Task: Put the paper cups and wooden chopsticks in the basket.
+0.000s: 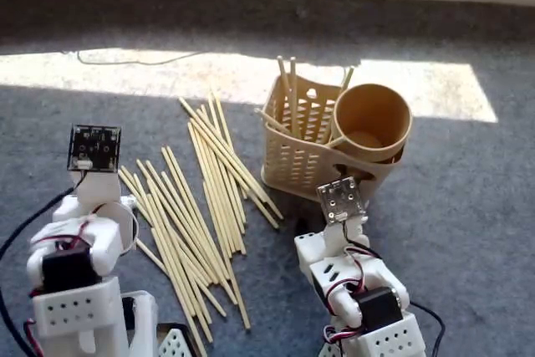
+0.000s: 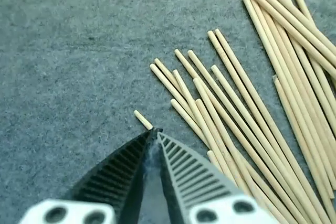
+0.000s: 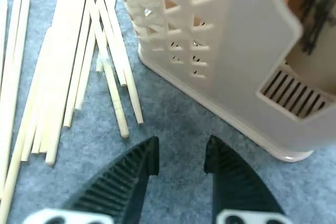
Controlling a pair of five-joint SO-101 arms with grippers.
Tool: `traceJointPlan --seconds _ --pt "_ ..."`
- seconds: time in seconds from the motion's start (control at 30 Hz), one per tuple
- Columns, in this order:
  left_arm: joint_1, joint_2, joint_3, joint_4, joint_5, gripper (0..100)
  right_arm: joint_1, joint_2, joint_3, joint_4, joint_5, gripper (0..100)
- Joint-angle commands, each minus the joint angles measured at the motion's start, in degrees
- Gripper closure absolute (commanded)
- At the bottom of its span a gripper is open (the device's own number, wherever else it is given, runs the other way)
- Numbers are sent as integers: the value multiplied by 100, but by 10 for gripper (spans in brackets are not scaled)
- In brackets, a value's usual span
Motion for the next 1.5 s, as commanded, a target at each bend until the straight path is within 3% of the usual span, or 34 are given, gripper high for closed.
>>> traceJointPlan --seconds 0.0,0.13,0.47,0.9,1.47 --pt "92 1288 -673 9 396 962 -40 4 752 40 -9 846" --pt "75 2255 -998 0 1029 867 -40 4 752 40 -9 846" --pt "-154 3310 -1112 -1029 1943 881 -40 4 752 40 -9 846" --pt "-295 4813 -1218 -2523 2330 881 -40 4 752 40 -9 846" --pt "-303 6343 -1956 -2541 2356 883 -40 4 752 40 -9 846"
